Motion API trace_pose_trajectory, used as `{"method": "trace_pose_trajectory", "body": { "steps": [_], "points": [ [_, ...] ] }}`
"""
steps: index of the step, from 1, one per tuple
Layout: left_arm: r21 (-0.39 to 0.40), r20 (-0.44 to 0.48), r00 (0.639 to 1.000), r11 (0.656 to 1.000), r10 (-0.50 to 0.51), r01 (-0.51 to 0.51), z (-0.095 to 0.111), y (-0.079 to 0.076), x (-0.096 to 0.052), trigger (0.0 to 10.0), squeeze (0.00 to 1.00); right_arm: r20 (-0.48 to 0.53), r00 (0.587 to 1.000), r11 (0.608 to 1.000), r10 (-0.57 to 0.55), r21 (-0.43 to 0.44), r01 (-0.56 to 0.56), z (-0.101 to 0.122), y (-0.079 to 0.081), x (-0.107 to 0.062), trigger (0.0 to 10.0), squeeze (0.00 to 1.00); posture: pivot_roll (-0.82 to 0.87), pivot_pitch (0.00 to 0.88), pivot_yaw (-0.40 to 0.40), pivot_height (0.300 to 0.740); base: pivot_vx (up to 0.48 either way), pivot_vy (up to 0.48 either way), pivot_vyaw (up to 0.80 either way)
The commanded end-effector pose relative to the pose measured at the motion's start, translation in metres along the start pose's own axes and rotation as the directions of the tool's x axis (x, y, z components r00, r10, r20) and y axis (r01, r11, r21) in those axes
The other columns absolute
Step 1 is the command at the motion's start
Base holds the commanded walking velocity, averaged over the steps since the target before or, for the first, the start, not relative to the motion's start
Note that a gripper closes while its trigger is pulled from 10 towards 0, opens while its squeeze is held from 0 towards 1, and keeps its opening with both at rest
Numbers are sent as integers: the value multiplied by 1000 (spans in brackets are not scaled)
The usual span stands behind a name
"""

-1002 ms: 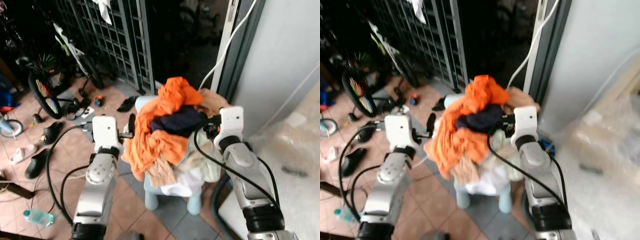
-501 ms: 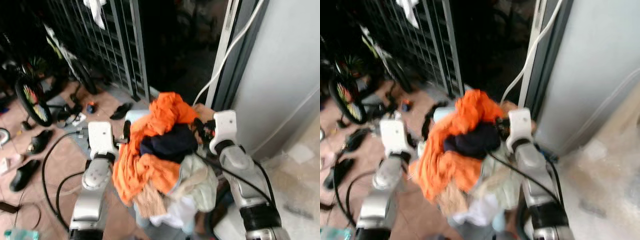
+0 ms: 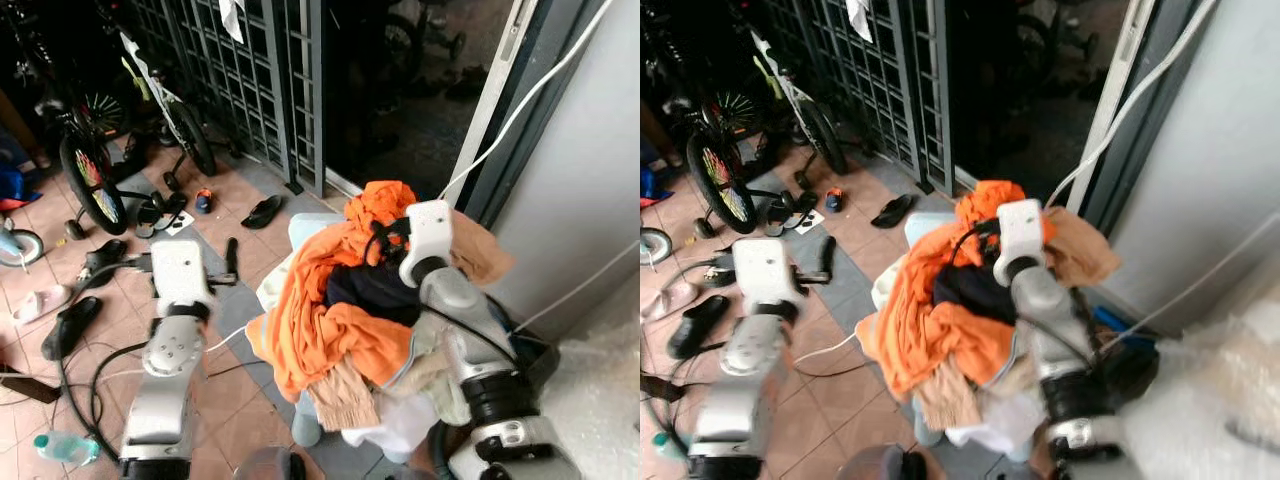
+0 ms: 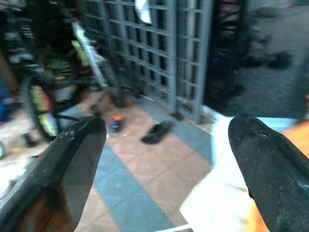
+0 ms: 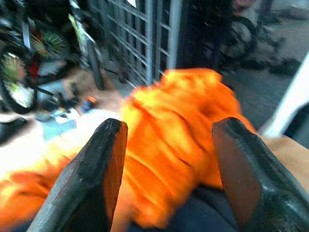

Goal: Clothes washing

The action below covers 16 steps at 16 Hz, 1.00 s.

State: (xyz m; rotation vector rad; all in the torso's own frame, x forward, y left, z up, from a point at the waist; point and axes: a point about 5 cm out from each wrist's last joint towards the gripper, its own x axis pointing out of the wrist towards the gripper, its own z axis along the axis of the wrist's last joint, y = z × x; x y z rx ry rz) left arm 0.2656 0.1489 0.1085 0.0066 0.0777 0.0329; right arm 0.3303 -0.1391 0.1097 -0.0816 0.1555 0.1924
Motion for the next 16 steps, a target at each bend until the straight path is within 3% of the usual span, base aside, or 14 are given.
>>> {"method": "trace_pose_trajectory", "body": {
  "steps": [1,3,7,8,9,10,13,16],
  "points": [
    [17,13,1000,1000,1,-1,6,2,-2,10000,0,-37,999,999,-33,15,34,2,-5,7,10000,0,49,80,65,740,0,0,0],
    [14,-8,1000,1000,25,-25,4,6,-9,10000,0,-72,997,999,-36,16,37,6,-4,20,10000,0,83,100,27,740,0,0,0],
    [-15,-32,996,996,87,-88,3,9,-22,10000,0,-56,996,998,62,-7,-63,28,33,48,10000,0,129,104,-34,740,0,0,0],
    [-12,-38,995,996,88,-89,3,8,-25,10000,0,-114,993,998,29,-54,-36,21,34,51,10000,0,134,107,-39,740,0,0,0],
    [-9,-41,995,996,86,-86,2,7,-26,10000,0,-149,988,999,26,-40,-32,16,36,51,2078,0,143,110,-48,740,0,0,0],
    [-5,-44,995,996,85,-86,2,6,-29,10000,0,-181,983,999,43,1,-44,8,40,51,0,0,149,112,-53,740,0,0,0],
    [1,-59,992,994,112,-112,0,10,-33,10000,0,-239,970,999,35,6,-35,-10,40,47,0,0,150,115,-63,740,0,0,0],
    [9,-60,992,994,109,-109,0,11,-31,10000,0,-238,971,1000,23,13,-21,-13,40,47,0,0,147,107,-54,740,0,0,0]
  ]
}}
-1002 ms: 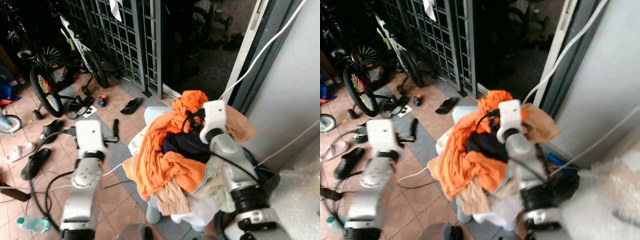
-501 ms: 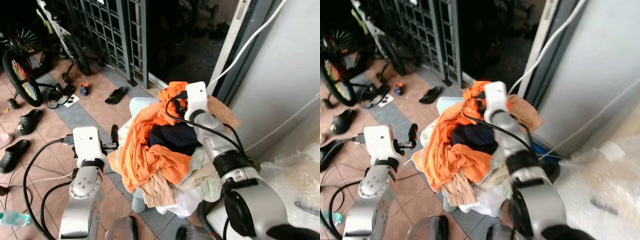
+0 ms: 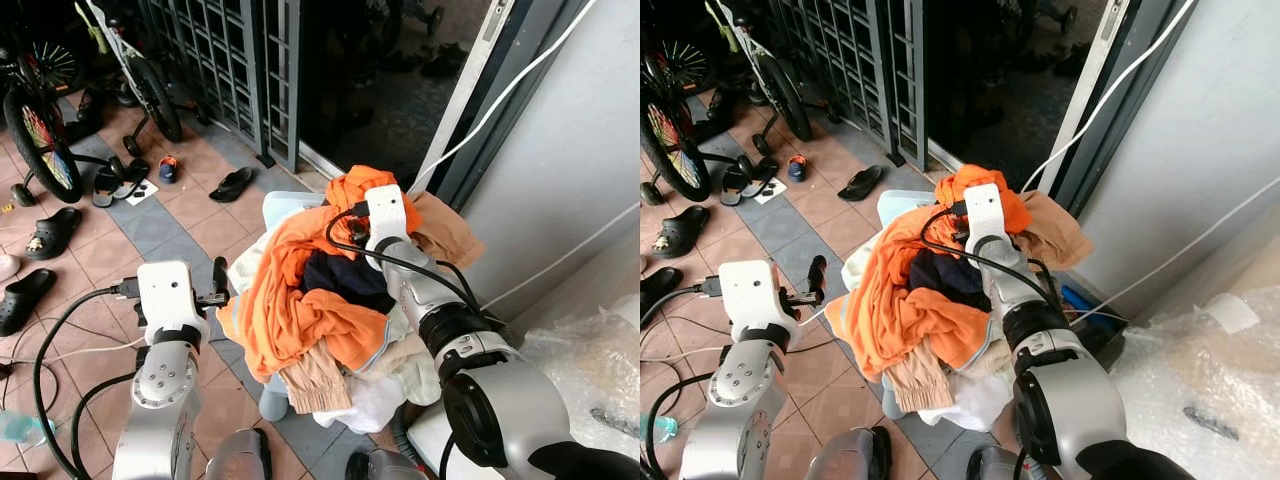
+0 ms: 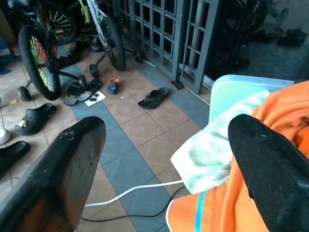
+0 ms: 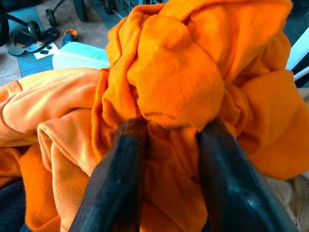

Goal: Clothes washing

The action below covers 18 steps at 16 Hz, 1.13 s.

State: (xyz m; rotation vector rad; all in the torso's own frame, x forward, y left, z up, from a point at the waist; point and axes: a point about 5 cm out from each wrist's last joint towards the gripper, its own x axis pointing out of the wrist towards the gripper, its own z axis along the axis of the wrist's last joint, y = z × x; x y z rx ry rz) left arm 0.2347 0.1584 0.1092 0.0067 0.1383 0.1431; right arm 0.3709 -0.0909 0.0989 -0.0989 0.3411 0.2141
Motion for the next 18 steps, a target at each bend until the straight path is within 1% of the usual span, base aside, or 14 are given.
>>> {"method": "trace_pose_trajectory", "body": {
  "steps": [1,4,7,8,9,10,11,12,13,14,15,16,17,18],
  "points": [
    [14,9,1000,1000,-6,6,4,-2,1,10000,0,-51,999,1000,-3,28,4,-14,1,-1,0,0,145,110,-54,740,0,0,0],
    [5,14,1000,1000,-2,2,5,-3,3,10000,0,-54,998,998,16,58,-12,-20,2,-2,0,0,137,100,-65,740,0,0,0],
    [0,18,1000,1000,6,-6,5,-4,7,10000,0,-31,999,997,31,76,-28,-14,2,-1,0,0,124,89,-66,740,0,0,0],
    [10,26,1000,1000,4,-5,4,-4,10,10000,0,39,996,991,78,107,-82,-3,7,-1,0,0,104,61,-52,740,0,0,0],
    [11,28,1000,1000,-2,1,4,-6,12,10000,0,105,987,983,123,127,-136,6,9,-3,0,0,100,53,-48,740,0,0,0],
    [5,32,999,1000,-14,14,5,-9,16,10000,0,215,959,969,183,128,-213,22,9,-9,0,0,79,34,-34,740,0,0,0],
    [4,33,999,1000,-30,30,5,-12,18,10000,0,271,938,951,216,157,-265,30,6,-14,0,0,60,28,-29,740,0,0,0],
    [6,30,999,999,-46,46,2,-16,20,10000,0,339,911,911,235,250,-328,38,-1,-24,0,0,42,21,-28,740,0,0,0],
    [-1,30,999,999,-43,43,2,-18,23,10000,0,419,872,876,255,281,-391,48,-13,-40,0,0,29,9,-20,740,0,0,0],
    [-5,32,998,998,-55,55,1,-20,25,10000,0,537,804,841,255,287,-458,61,-30,-64,0,0,14,3,-3,740,0,0,0],
    [5,35,996,997,-77,77,1,-22,27,10000,0,601,745,823,289,241,-514,69,-38,-83,0,0,5,0,8,740,0,0,0],
    [8,42,996,996,-84,84,3,-22,29,10000,0,613,709,779,350,230,-584,70,-38,-99,0,0,-2,1,23,740,0,0,0],
    [10,45,995,996,-86,86,3,-22,31,10000,0,590,672,730,447,193,-655,65,-33,-114,0,0,-6,4,31,740,0,0,0],
    [11,46,995,996,-88,88,3,-22,32,10000,0,533,634,675,560,150,-722,53,-27,-131,0,0,-9,5,36,740,0,0,0]
  ]
}}
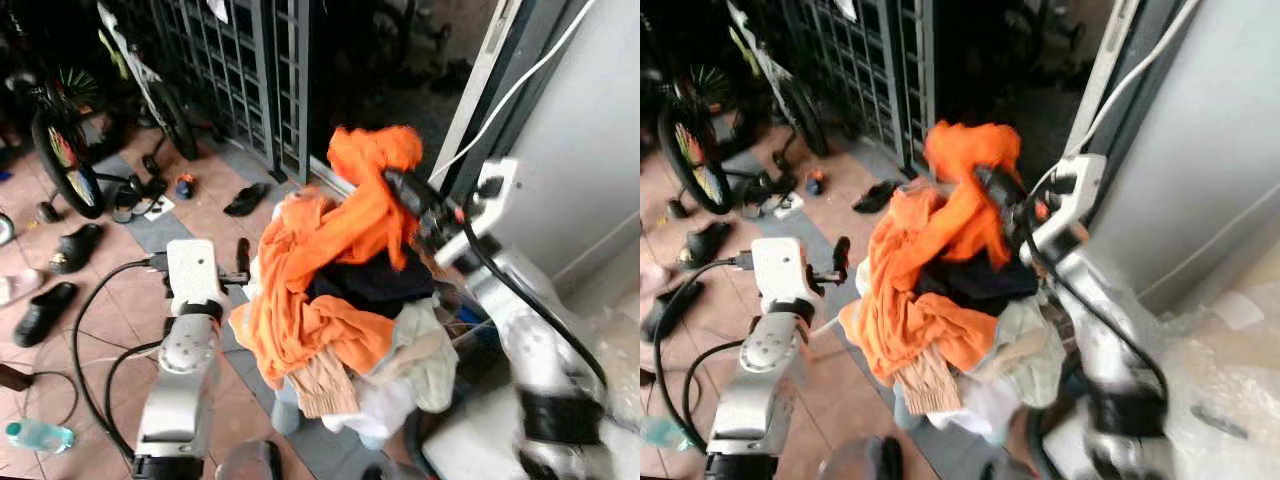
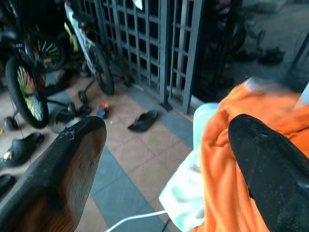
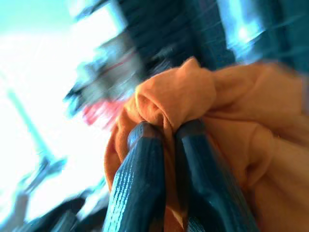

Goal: Clothes washing

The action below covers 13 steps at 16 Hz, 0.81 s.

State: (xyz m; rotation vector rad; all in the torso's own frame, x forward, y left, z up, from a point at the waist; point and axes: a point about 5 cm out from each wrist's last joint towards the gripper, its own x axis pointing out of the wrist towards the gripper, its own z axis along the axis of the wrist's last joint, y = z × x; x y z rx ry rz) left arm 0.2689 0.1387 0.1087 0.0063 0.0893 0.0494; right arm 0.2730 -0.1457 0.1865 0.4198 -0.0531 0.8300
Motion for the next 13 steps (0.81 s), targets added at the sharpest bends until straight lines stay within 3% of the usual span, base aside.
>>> {"method": "trace_pose_trajectory", "body": {
  "steps": [1,3,5,6,7,8,10,11,13],
  "points": [
    [9,-4,1000,1000,-1,1,-2,2,1,10000,0,-87,984,988,153,40,-150,-10,21,-6,0,0,-11,5,39,740,0,0,0],
    [15,-5,1000,1000,-12,12,-3,2,0,10000,0,-323,905,960,278,59,-274,-40,38,-40,0,0,-7,6,43,740,0,0,0],
    [18,-4,1000,1000,-11,11,-2,3,1,10000,0,-488,853,969,187,-49,-241,-61,27,-51,0,0,-6,5,45,740,0,0,0],
    [19,-3,1000,1000,-13,13,-2,2,1,10000,0,-542,834,963,104,-155,-221,-69,18,-52,0,0,-7,6,47,740,0,0,0],
    [21,-3,1000,1000,-15,15,-2,2,1,10000,0,-544,839,927,11,-310,-213,-70,10,-46,0,0,-4,8,47,740,0,0,0],
    [20,-4,1000,1000,-15,15,-2,2,0,10000,0,-464,880,900,-104,-421,-115,-63,0,-34,0,0,-2,8,46,740,0,0,0],
    [21,-6,1000,1000,-14,14,-3,3,0,10000,0,-437,888,853,-141,-510,-115,-64,-2,-22,0,0,-1,8,48,740,0,0,0],
    [25,-10,1000,999,-21,22,-3,2,0,10000,0,-463,874,830,-146,-538,-146,-72,-2,-16,9922,1000,4,10,54,740,0,0,0],
    [32,-16,1000,999,-26,27,-4,2,-1,10000,0,-480,876,817,-54,-525,-237,-78,10,-8,10000,1000,12,13,54,740,0,0,0]
  ]
}}
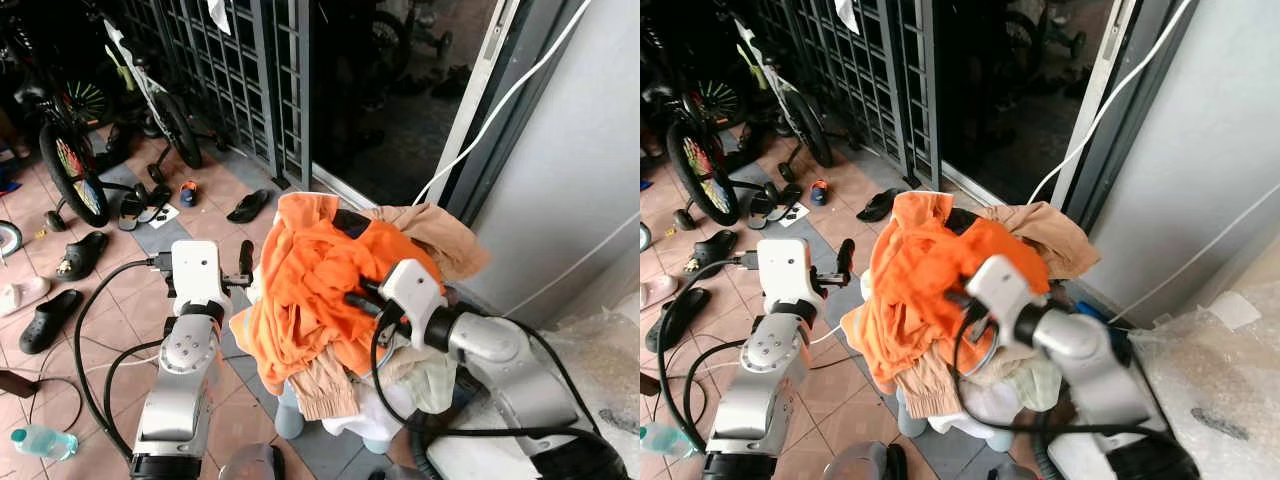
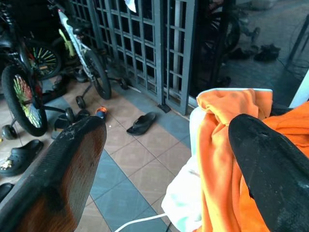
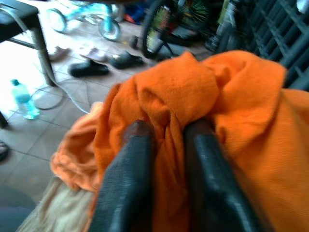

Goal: Clothes washing

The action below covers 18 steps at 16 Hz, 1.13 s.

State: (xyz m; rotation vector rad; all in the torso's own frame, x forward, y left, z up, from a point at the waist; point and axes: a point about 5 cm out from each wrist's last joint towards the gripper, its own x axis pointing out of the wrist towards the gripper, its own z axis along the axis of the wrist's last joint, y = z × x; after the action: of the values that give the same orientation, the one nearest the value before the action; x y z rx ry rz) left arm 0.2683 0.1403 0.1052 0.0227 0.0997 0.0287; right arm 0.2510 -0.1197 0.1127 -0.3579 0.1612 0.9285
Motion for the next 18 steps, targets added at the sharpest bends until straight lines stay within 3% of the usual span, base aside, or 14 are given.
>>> {"method": "trace_pose_trajectory", "body": {
  "steps": [1,2,4,6,8,10,12,14,17,18],
  "points": [
    [17,-8,1000,1000,-6,6,0,1,-1,10000,0,51,996,997,78,-35,-76,11,6,3,10000,1000,12,13,54,740,0,0,0],
    [20,-13,1000,1000,-5,6,-1,2,-2,10000,0,96,987,991,125,-67,-119,20,9,2,10000,1000,19,18,58,740,0,0,0],
    [24,-16,1000,1000,-9,9,-1,3,-2,10000,0,139,983,989,124,-95,-111,33,-1,-1,10000,1000,19,19,60,740,0,0,0],
    [26,-18,1000,999,-18,19,-1,1,-2,10000,0,124,991,989,44,-147,-25,36,-21,-2,10000,1000,15,18,64,740,0,0,0],
    [26,-19,1000,999,-23,23,-1,-1,-1,10000,0,116,993,986,-32,-156,50,32,-29,-3,10000,1000,13,13,63,740,0,0,0],
    [25,-19,1000,999,-22,23,-1,-1,-1,10000,0,4,998,986,-66,-151,66,14,-30,-3,10000,1000,17,12,58,740,0,0,0],
    [27,-20,1000,999,-20,21,-1,1,0,10000,0,-128,992,992,13,-125,-29,-6,-24,-7,10000,1000,19,26,58,740,0,0,0],
    [25,-18,1000,1000,-18,18,0,1,1,10000,0,-207,977,996,49,-64,-63,-18,-23,-12,10000,1000,15,16,61,740,0,0,0],
    [25,-23,999,999,-26,27,-1,0,0,10000,0,-290,957,999,14,-26,-23,-34,-18,-8,10000,1000,19,21,62,740,0,0,0],
    [24,-24,999,999,-23,24,-1,0,0,10000,0,-302,953,1000,-3,-22,-4,-37,-16,-5,10000,882,23,22,61,740,0,0,0]
  ]
}}
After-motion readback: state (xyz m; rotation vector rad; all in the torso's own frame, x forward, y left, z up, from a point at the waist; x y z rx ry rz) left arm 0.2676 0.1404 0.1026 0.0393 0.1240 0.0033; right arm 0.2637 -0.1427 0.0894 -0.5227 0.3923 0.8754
